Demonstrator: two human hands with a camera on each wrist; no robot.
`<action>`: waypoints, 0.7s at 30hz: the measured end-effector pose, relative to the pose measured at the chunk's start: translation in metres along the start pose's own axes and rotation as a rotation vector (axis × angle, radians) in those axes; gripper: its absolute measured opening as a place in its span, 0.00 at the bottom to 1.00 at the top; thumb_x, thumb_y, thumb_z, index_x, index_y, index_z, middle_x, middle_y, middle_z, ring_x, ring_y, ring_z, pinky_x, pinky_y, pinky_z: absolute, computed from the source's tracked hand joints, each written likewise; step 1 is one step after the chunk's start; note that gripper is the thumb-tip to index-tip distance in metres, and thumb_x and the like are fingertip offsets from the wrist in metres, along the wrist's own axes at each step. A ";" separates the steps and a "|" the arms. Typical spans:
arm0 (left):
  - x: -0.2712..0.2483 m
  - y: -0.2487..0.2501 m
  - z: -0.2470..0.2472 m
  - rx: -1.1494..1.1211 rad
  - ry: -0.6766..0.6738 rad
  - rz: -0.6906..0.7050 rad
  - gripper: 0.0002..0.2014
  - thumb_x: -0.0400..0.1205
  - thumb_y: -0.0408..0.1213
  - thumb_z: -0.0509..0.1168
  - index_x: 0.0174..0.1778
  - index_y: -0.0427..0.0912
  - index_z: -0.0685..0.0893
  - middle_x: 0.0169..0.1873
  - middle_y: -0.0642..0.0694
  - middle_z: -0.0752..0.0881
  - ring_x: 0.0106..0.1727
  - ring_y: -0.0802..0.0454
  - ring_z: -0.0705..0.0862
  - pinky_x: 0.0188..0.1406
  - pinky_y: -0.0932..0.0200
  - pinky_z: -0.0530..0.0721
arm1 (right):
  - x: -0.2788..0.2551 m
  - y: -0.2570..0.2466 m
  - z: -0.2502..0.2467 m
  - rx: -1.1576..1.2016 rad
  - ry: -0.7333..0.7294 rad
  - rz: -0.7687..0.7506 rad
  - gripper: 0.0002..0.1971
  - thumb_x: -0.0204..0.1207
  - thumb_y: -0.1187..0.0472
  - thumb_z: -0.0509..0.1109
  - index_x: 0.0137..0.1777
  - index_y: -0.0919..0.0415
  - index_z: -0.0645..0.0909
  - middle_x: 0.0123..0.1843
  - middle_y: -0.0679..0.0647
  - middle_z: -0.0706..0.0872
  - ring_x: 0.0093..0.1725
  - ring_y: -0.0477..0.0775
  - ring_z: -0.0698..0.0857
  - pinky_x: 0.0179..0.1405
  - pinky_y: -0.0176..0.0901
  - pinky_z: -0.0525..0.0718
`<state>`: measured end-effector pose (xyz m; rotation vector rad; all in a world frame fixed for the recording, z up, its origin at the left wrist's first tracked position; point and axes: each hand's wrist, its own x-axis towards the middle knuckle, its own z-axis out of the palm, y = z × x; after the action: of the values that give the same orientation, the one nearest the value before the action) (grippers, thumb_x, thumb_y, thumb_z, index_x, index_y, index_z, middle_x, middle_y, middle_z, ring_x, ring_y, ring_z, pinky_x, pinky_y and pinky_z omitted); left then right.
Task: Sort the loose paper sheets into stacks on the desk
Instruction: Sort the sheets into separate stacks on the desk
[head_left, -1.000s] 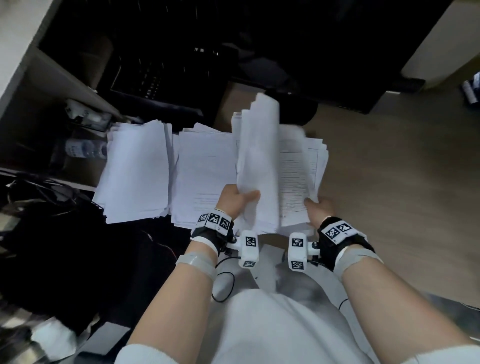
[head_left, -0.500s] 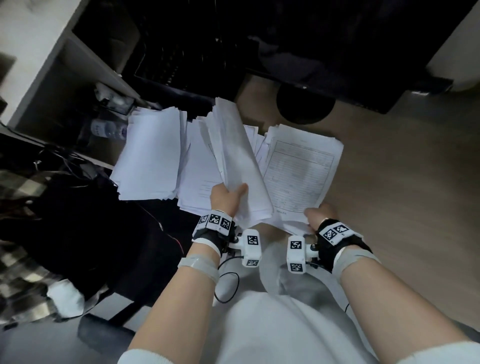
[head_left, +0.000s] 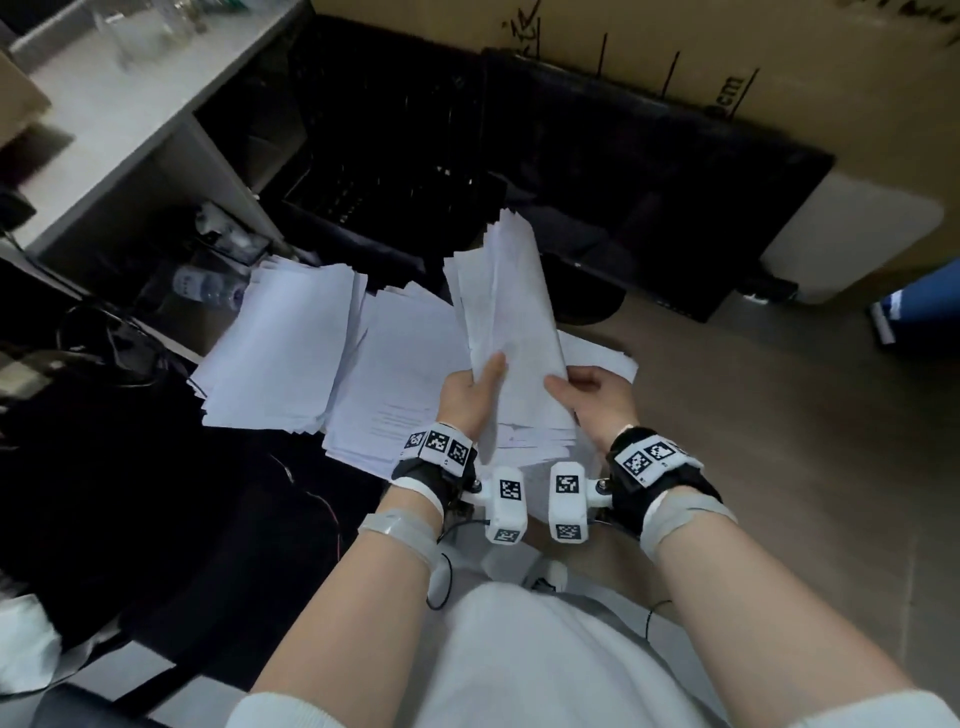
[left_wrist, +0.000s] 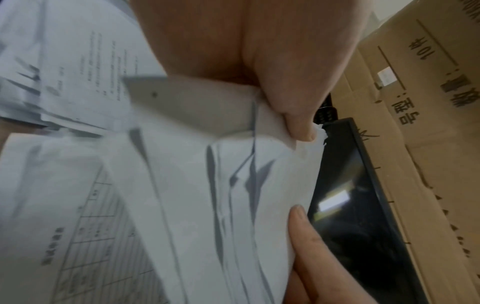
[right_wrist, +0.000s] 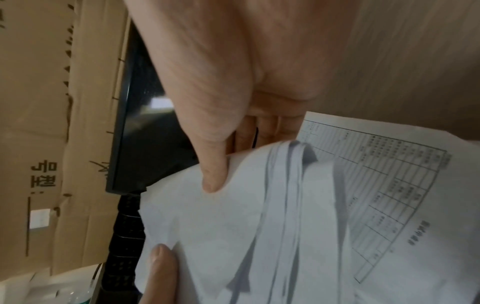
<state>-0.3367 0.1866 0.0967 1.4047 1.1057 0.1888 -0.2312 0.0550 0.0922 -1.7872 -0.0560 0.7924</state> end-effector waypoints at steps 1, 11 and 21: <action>-0.001 0.004 0.001 -0.034 -0.004 0.014 0.17 0.85 0.51 0.66 0.48 0.39 0.88 0.39 0.46 0.90 0.42 0.51 0.89 0.40 0.62 0.85 | 0.000 -0.003 -0.002 0.032 0.013 0.004 0.14 0.73 0.60 0.80 0.55 0.64 0.86 0.47 0.56 0.92 0.45 0.52 0.91 0.48 0.43 0.89; -0.005 0.002 -0.008 0.040 -0.005 0.043 0.13 0.73 0.36 0.79 0.48 0.31 0.90 0.42 0.39 0.92 0.42 0.45 0.91 0.43 0.52 0.89 | 0.000 -0.010 0.007 0.032 -0.030 -0.002 0.09 0.76 0.58 0.77 0.53 0.61 0.85 0.53 0.56 0.90 0.55 0.59 0.89 0.54 0.53 0.89; 0.021 0.005 -0.054 0.101 0.057 -0.017 0.08 0.72 0.36 0.77 0.41 0.37 0.88 0.36 0.43 0.90 0.39 0.45 0.88 0.34 0.60 0.84 | 0.017 -0.023 0.049 -0.139 0.080 0.082 0.09 0.78 0.57 0.67 0.42 0.64 0.81 0.39 0.54 0.85 0.44 0.58 0.84 0.48 0.49 0.81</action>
<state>-0.3609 0.2394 0.1022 1.4870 1.1882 0.1634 -0.2362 0.1110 0.0961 -1.9619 0.0153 0.7903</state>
